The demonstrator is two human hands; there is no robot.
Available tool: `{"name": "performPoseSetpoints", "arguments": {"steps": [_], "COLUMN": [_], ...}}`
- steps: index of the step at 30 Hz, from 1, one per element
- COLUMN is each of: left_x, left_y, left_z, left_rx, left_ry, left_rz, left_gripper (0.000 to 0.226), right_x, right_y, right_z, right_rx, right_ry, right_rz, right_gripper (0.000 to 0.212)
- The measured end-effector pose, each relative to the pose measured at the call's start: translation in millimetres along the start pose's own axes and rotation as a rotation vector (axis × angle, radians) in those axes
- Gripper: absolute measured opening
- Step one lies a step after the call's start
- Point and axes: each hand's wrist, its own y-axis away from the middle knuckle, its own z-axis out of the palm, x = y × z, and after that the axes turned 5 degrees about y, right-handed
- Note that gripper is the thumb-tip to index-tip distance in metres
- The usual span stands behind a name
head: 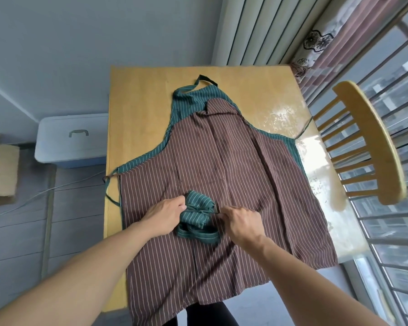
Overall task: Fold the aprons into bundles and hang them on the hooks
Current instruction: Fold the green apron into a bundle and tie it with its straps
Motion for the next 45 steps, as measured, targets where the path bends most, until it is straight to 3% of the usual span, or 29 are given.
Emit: {"name": "performPoseSetpoints", "arguments": {"steps": [5,8,9,11,14,17,19,22,24,27,30,34,37,41,44,45], "left_x": [4,-3,-4,-4,2,5,4,7,14,32,41,49,63,86,120,140], "left_y": [-4,-1,1,4,7,7,13,22,34,51,66,85,102,102,106,112], "left_z": [17,18,16,14,13,18,16,4,-9,-33,-55,-77,-79,-63,-49,-40], "left_rx": [0.061,0.035,0.028,0.047,0.026,-0.043,-0.052,-0.060,-0.123,-0.157,-0.079,0.012,0.108,0.042,-0.156,-0.199], "left_ry": [0.133,0.322,0.374,0.499,0.638,0.809,0.940,1.234,1.431,1.383,1.236,0.912,0.657,0.745,0.983,1.029], "left_rz": [-0.088,-0.163,-0.197,-0.278,-0.339,-0.316,-0.289,-0.269,-0.229,-0.125,-0.036,0.070,0.176,0.171,0.119,0.123], "left_gripper": [0.024,0.026,0.030,0.046,0.050,0.050,0.038,0.060,0.062,0.063,0.057,0.066,0.059,0.057,0.045,0.039], "right_x": [6,4,2,-7,-24,-39,-43,-45,-48,-55,-61,-67,-66,-50,-30,-19], "right_y": [-6,-9,-9,-8,-12,-20,-23,-20,-10,1,12,30,51,86,115,137], "right_z": [12,5,-2,-17,-22,-9,-5,-24,-47,-82,-112,-133,-133,-133,-130,-126], "right_rx": [-0.126,-0.221,-0.238,-0.320,-0.287,-0.202,-0.227,-0.242,-0.220,-0.119,-0.077,-0.038,-0.023,0.166,0.377,0.476], "right_ry": [-0.149,-0.437,-0.591,-0.945,-0.993,-0.962,-1.157,-1.445,-1.492,-1.401,-1.388,-1.422,-1.489,-1.435,-1.202,-1.169], "right_rz": [0.072,0.014,0.016,0.088,0.174,0.245,0.332,0.339,0.267,0.144,0.088,0.086,0.182,0.235,0.343,0.403], "right_gripper": [0.031,0.018,0.023,0.052,0.076,0.065,0.060,0.036,0.022,0.015,0.015,0.020,0.030,0.024,0.057,0.059]}}
